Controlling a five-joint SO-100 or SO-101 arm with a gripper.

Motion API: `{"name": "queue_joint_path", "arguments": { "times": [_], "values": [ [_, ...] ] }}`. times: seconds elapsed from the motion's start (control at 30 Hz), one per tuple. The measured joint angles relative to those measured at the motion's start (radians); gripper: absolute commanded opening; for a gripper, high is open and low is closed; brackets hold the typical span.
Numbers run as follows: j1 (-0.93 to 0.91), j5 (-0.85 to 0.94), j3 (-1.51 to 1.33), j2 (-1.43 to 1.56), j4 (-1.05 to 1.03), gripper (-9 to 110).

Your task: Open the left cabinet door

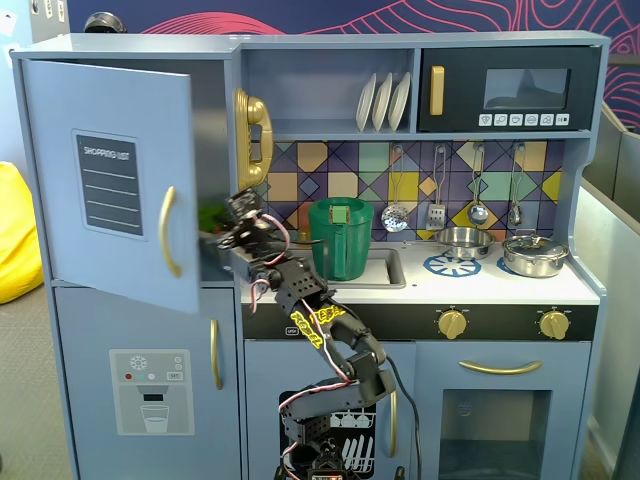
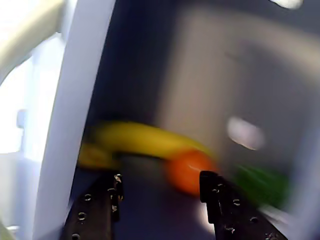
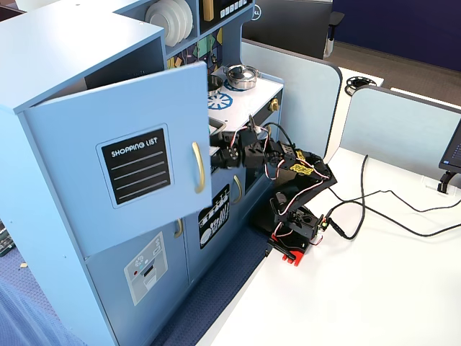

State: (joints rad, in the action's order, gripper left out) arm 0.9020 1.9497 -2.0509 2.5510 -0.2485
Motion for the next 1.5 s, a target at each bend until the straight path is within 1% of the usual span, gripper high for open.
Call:
{"name": "queue_joint_path", "arguments": {
  "times": [0.13,0.27,0.33,0.43,0.57,0.67,0.73,0.83,1.03,1.17,1.33,1.5],
  "values": [
    [0.14,0.038,-0.006,-0.018,0.031,9],
    [0.13,0.038,-0.029,-0.017,0.04,10],
    [0.058,-0.008,-0.054,-0.008,0.032,13],
    [-0.144,-0.133,-0.086,0.035,-0.084,14],
    [-0.479,-0.308,-0.192,0.112,-0.387,14],
    [-0.661,-0.331,-0.334,0.196,-0.618,12],
    [-0.732,-0.345,-0.43,0.249,-0.764,12],
    [-0.782,-0.403,-0.568,0.339,-0.904,11],
    [-0.884,-0.457,-0.808,0.474,-0.973,7],
    [-0.907,-0.457,-0.919,0.525,-1.005,5],
    [-0.91,-0.486,-0.948,0.563,-1.042,2],
    [-0.91,-0.486,-0.948,0.623,-1.077,3]
  ]
}}
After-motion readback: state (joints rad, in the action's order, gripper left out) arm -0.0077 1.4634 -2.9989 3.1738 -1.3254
